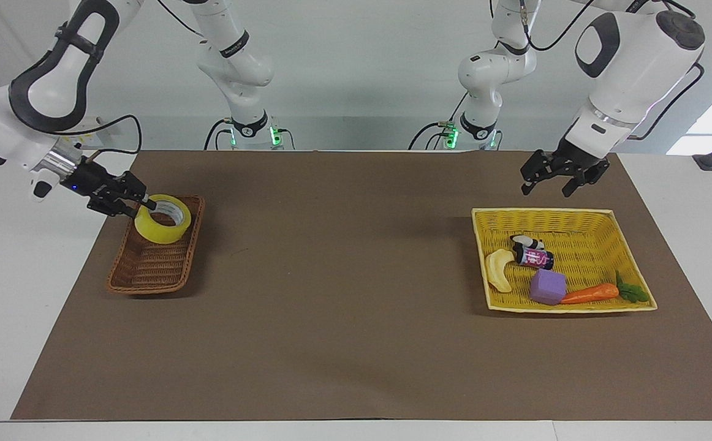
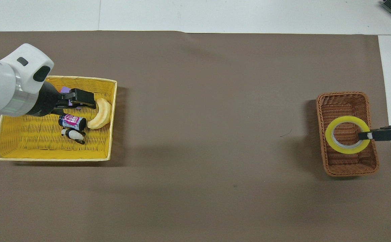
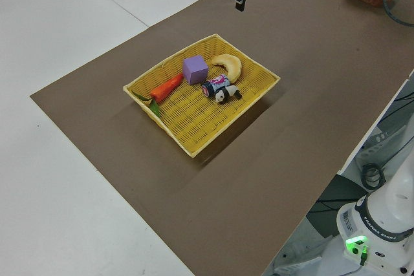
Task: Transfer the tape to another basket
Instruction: 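Carry the tape into the wicker basket while the left gripper withdraws, then lower the tape into the wicker basket and open the right gripper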
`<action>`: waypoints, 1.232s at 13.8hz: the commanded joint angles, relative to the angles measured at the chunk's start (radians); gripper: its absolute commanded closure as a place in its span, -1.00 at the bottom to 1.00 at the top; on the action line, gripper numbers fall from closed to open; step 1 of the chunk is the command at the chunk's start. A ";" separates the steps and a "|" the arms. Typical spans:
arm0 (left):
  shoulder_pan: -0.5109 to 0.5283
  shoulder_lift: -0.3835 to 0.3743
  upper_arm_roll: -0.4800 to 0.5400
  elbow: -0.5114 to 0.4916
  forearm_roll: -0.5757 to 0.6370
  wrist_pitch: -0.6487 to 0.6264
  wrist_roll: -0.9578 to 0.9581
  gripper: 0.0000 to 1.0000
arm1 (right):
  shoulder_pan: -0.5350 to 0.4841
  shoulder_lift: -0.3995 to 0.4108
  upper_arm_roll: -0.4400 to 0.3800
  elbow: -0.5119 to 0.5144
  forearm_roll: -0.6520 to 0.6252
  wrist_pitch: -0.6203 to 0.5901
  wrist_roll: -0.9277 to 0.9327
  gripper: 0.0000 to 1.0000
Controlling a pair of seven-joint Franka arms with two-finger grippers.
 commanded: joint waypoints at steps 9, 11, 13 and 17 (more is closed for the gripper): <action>0.007 0.016 0.001 0.084 0.097 -0.139 0.016 -1.00 | -0.079 0.087 0.009 -0.034 -0.027 0.051 -0.140 0.59; 0.004 0.016 0.001 0.084 0.097 -0.139 0.013 -1.00 | -0.077 0.087 0.009 -0.035 -0.029 0.065 -0.142 -0.57; 0.004 0.009 0.001 0.084 0.097 -0.143 0.014 -1.00 | -0.075 0.089 0.009 -0.035 -0.029 0.067 -0.143 -1.00; 0.004 0.009 0.001 0.084 0.097 -0.144 0.014 -1.00 | -0.082 0.090 0.011 -0.009 -0.018 0.065 -0.177 -1.00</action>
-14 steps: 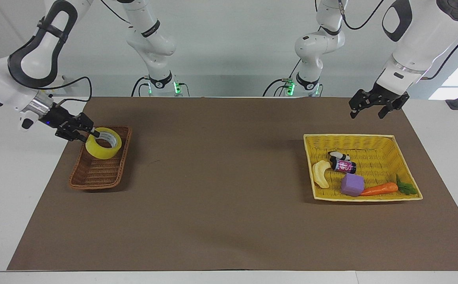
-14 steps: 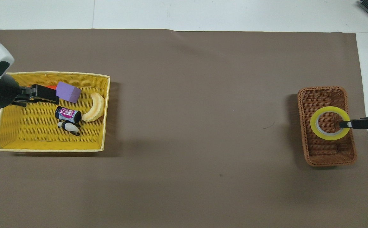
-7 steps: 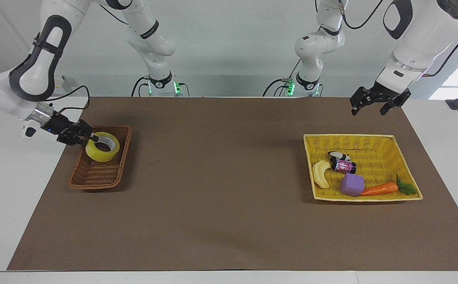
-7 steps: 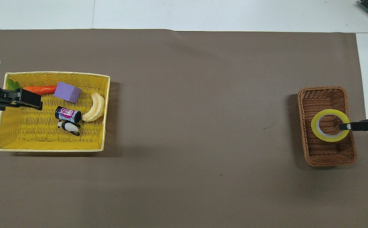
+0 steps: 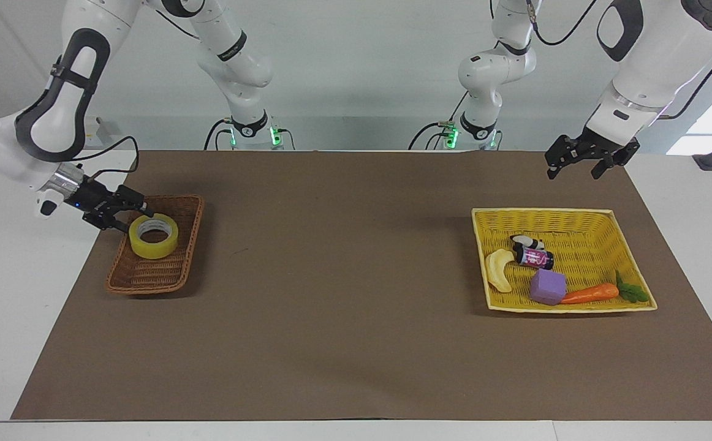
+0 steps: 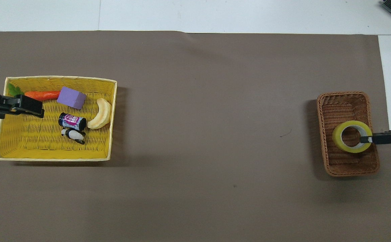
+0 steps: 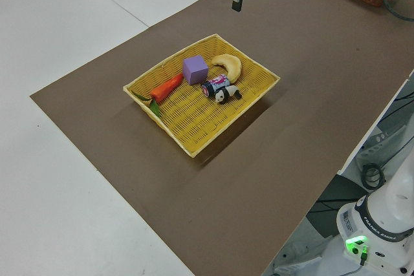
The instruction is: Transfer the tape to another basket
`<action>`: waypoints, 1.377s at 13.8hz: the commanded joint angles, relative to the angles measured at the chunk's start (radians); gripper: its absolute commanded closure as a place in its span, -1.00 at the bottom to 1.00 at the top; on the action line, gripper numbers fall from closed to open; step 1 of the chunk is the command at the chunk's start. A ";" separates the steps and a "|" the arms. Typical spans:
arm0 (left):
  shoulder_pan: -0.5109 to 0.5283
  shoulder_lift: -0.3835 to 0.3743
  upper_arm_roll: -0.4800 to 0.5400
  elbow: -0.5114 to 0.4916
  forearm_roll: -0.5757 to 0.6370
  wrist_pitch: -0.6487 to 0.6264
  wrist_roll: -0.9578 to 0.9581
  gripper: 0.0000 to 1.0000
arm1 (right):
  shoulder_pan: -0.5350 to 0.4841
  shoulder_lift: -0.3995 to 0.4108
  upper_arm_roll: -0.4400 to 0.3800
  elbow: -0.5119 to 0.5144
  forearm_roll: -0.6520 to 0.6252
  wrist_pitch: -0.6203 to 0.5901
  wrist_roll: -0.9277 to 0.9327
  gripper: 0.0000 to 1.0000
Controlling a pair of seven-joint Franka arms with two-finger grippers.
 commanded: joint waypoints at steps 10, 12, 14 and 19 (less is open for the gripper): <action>-0.207 -0.001 0.253 0.038 -0.008 -0.039 0.011 -1.00 | 0.211 -0.153 0.026 0.196 -0.200 -0.005 0.407 -1.00; -0.313 -0.001 0.361 0.051 0.000 -0.066 0.011 -1.00 | 0.289 -0.194 0.028 0.196 -0.300 -0.006 0.565 -1.00; -0.325 -0.003 0.369 0.073 0.003 -0.106 0.034 -1.00 | 0.357 -0.226 0.029 0.196 -0.372 -0.012 0.713 -1.00; -0.319 -0.037 0.381 0.064 -0.008 -0.097 0.063 -1.00 | 0.432 -0.269 0.037 0.213 -0.429 -0.076 0.907 -1.00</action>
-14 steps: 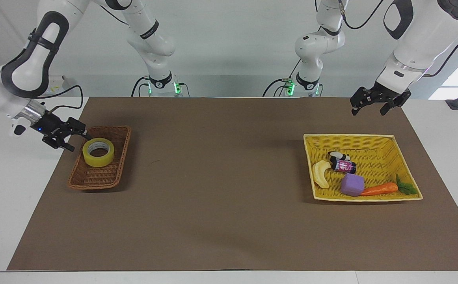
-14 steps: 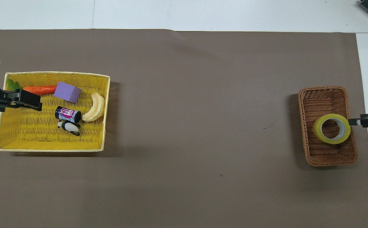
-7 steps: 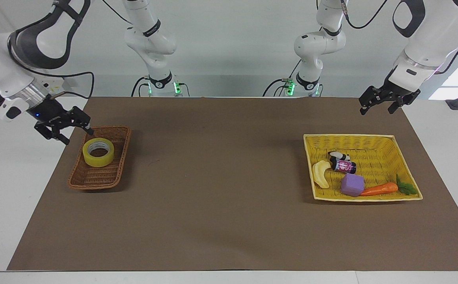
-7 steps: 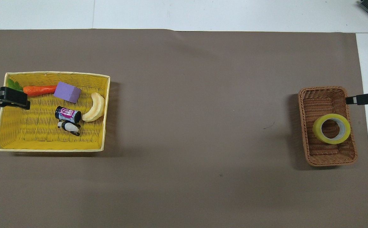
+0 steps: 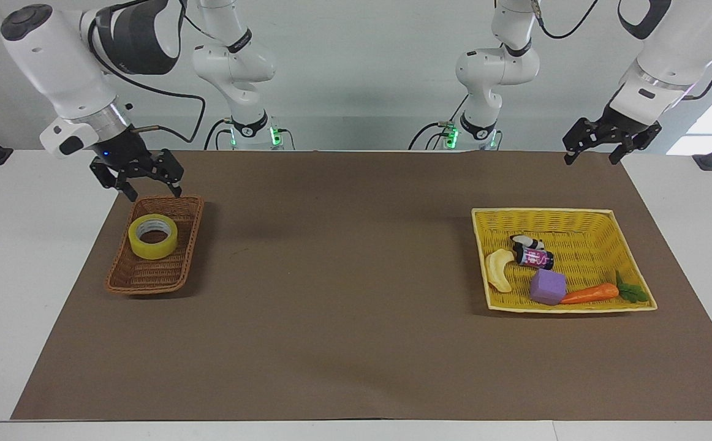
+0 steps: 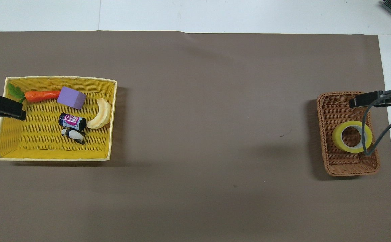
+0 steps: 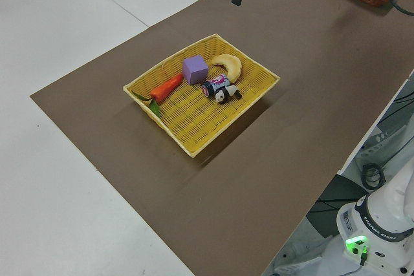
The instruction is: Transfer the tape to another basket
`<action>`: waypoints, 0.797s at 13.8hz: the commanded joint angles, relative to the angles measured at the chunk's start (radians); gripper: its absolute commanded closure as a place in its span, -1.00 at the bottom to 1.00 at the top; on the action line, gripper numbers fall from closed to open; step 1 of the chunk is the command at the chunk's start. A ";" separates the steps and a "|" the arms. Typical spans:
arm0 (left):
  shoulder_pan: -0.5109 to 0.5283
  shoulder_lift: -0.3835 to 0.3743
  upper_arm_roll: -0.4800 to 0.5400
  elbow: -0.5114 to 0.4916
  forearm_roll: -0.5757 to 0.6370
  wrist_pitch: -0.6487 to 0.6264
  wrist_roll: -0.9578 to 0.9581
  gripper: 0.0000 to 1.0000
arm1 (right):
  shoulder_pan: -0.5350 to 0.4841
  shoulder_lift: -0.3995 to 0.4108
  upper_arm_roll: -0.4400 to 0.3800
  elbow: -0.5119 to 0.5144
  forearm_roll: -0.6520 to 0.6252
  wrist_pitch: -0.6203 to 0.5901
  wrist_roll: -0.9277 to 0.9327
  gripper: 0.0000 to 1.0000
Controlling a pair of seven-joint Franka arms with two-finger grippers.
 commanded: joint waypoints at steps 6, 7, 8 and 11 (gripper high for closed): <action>-0.015 -0.008 0.019 0.003 -0.005 -0.017 0.016 -1.00 | 0.055 -0.030 0.013 0.200 -0.139 -0.243 0.134 -1.00; -0.015 -0.010 0.021 0.003 -0.005 -0.017 0.016 -1.00 | 0.047 -0.049 0.012 0.190 -0.136 -0.243 0.129 -1.00; -0.015 -0.010 0.019 0.003 -0.005 -0.017 0.016 -1.00 | 0.041 -0.051 0.010 0.188 -0.133 -0.243 0.125 -1.00; -0.015 -0.008 0.019 0.003 -0.005 -0.017 0.016 -1.00 | 0.040 -0.051 0.001 0.196 -0.139 -0.246 0.076 -1.00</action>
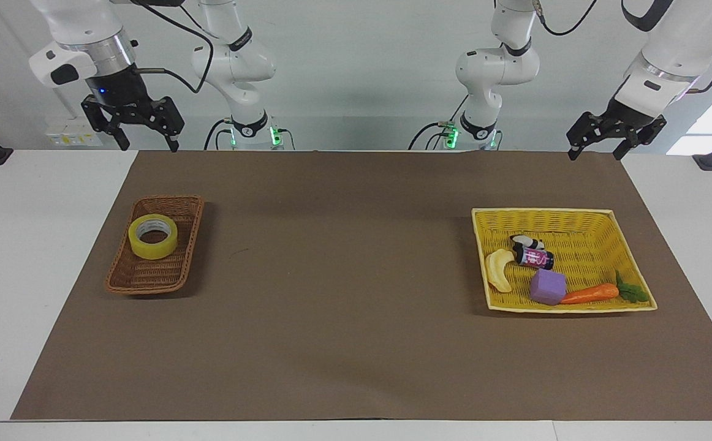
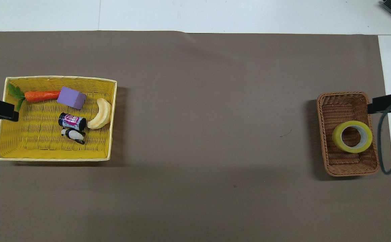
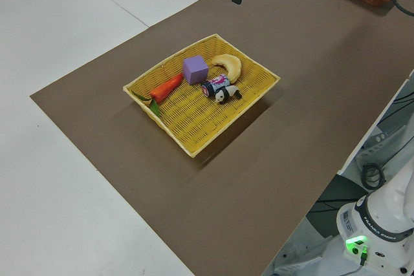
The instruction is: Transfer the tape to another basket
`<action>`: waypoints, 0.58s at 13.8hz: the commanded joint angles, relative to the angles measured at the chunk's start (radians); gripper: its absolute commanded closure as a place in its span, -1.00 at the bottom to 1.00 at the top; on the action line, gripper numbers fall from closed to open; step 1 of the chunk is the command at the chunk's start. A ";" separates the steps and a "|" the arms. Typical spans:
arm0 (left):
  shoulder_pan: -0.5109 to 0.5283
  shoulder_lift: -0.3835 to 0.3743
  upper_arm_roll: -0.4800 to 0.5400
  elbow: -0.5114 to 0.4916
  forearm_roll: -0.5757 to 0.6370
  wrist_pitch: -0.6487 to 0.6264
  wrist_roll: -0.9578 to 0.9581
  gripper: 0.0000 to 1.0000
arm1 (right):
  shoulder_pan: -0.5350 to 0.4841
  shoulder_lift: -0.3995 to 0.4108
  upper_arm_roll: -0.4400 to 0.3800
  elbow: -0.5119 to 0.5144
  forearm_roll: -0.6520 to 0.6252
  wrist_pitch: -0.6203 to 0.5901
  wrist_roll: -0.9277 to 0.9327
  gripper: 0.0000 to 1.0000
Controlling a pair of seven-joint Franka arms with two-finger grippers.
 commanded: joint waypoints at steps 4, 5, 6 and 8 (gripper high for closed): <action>-0.015 -0.005 0.015 0.003 -0.004 -0.017 0.011 -1.00 | -0.010 -0.020 -0.005 0.049 -0.002 -0.100 -0.090 -1.00; -0.015 -0.006 0.015 0.003 -0.004 -0.017 0.011 -1.00 | -0.009 -0.029 -0.005 0.034 -0.004 -0.076 -0.090 -1.00; -0.015 -0.006 0.015 0.003 -0.004 -0.017 0.011 -1.00 | -0.009 -0.035 -0.004 0.011 -0.004 -0.063 -0.091 -1.00; -0.015 -0.006 0.015 0.003 -0.004 -0.017 0.011 -1.00 | -0.007 -0.035 -0.002 0.000 -0.004 -0.057 -0.093 -1.00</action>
